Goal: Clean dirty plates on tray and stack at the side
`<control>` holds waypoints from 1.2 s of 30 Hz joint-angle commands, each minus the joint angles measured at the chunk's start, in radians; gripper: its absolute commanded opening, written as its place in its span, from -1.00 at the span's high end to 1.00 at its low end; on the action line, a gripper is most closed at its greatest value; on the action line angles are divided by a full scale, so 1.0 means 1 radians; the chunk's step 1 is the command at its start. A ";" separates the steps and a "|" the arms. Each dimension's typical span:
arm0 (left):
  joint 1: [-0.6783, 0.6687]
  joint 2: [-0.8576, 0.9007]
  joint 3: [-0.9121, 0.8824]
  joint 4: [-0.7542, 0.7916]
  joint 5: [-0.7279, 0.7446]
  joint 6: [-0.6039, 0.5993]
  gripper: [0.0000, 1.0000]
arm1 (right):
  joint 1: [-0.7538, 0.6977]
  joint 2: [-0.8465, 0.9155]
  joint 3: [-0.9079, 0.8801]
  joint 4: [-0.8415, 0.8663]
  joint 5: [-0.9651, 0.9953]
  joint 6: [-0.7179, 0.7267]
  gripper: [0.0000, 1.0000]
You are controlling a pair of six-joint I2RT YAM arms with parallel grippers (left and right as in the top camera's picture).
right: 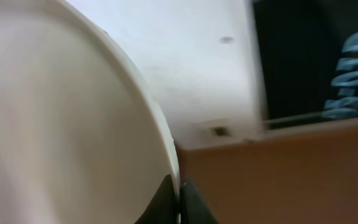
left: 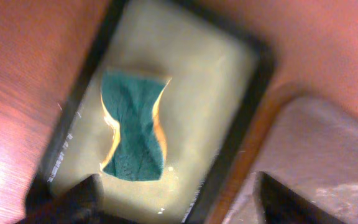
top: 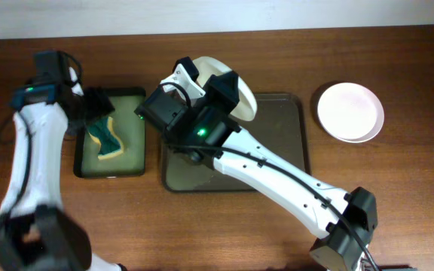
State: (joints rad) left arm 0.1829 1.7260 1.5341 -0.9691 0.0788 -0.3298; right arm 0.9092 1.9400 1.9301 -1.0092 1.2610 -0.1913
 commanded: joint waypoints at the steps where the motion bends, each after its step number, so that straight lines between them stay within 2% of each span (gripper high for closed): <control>1: 0.002 -0.151 0.025 -0.006 0.011 0.013 -0.99 | -0.056 -0.020 -0.006 -0.004 -0.432 0.079 0.92; 2: 0.002 -0.164 0.024 -0.007 0.011 0.013 -0.99 | -0.083 -0.017 -0.023 -0.006 -0.533 0.059 0.92; 3: 0.002 -0.166 0.024 -0.013 0.011 0.013 -0.99 | -0.107 -0.015 -0.032 -0.026 -0.471 0.050 0.92; 5: 0.002 -0.165 0.024 -0.013 0.011 0.013 -0.99 | -0.113 -0.021 -0.031 -0.061 -0.092 0.163 0.92; 6: 0.002 -0.165 0.024 -0.013 0.011 0.013 -0.99 | -0.111 -0.023 -0.031 -0.056 -0.042 0.240 0.92; 7: 0.002 -0.165 0.024 -0.013 0.011 0.013 -0.99 | -0.111 -0.023 -0.032 -0.061 -0.158 0.241 0.92; 8: 0.002 -0.165 0.024 -0.013 0.011 0.013 -0.99 | -0.118 -0.016 -0.048 -0.090 -0.540 0.175 0.92; 9: 0.002 -0.165 0.024 -0.013 0.011 0.013 -0.99 | -0.126 -0.011 -0.071 -0.103 -0.687 0.091 0.92; 12: 0.002 -0.165 0.024 -0.013 0.011 0.013 -0.99 | -0.207 -0.018 -0.090 -0.103 -0.667 0.280 0.92; 15: 0.002 -0.165 0.024 -0.013 0.011 0.013 -0.99 | -0.465 -0.028 -0.077 -0.091 -0.854 0.313 0.92; 16: 0.002 -0.165 0.024 -0.013 0.011 0.013 -0.99 | -0.579 -0.028 -0.077 -0.092 -0.984 0.313 0.92; 17: 0.002 -0.165 0.024 -0.013 0.011 0.013 -0.99 | -0.745 -0.026 -0.077 -0.094 -1.194 0.312 0.92; 21: 0.002 -0.165 0.024 -0.013 0.011 0.013 -0.99 | -1.145 0.001 -0.081 -0.118 -1.613 0.312 0.92; 23: 0.002 -0.165 0.024 -0.013 0.011 0.013 -0.99 | -1.336 0.043 -0.098 -0.149 -1.661 0.311 0.92; 24: 0.002 -0.165 0.024 -0.013 0.011 0.013 -0.99 | -1.380 0.055 -0.112 -0.151 -1.662 0.301 0.92; 26: 0.002 -0.165 0.024 -0.013 0.011 0.013 -0.99 | -1.458 0.078 -0.192 -0.086 -1.661 0.301 0.92; 30: 0.002 -0.165 0.024 -0.013 0.011 0.013 -0.99 | -1.501 0.081 -0.343 0.102 -1.660 0.306 0.90; 31: 0.002 -0.165 0.024 -0.013 0.011 0.013 -0.99 | -1.501 0.081 -0.369 0.134 -1.661 0.306 0.81; 33: 0.002 -0.165 0.024 -0.013 0.011 0.013 -0.99 | -1.497 0.081 -0.381 0.147 -1.661 0.305 0.40; 34: 0.002 -0.165 0.024 -0.013 0.011 0.013 -0.99 | -1.493 0.081 -0.381 0.147 -1.661 0.305 0.38; 36: 0.002 -0.165 0.024 -0.013 0.011 0.013 -0.99 | -1.491 0.075 -0.380 0.116 -1.743 0.306 0.07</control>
State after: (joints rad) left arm 0.1829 1.5543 1.5551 -0.9836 0.0795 -0.3286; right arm -0.5858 2.0239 1.5536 -0.8707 -0.3950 0.1127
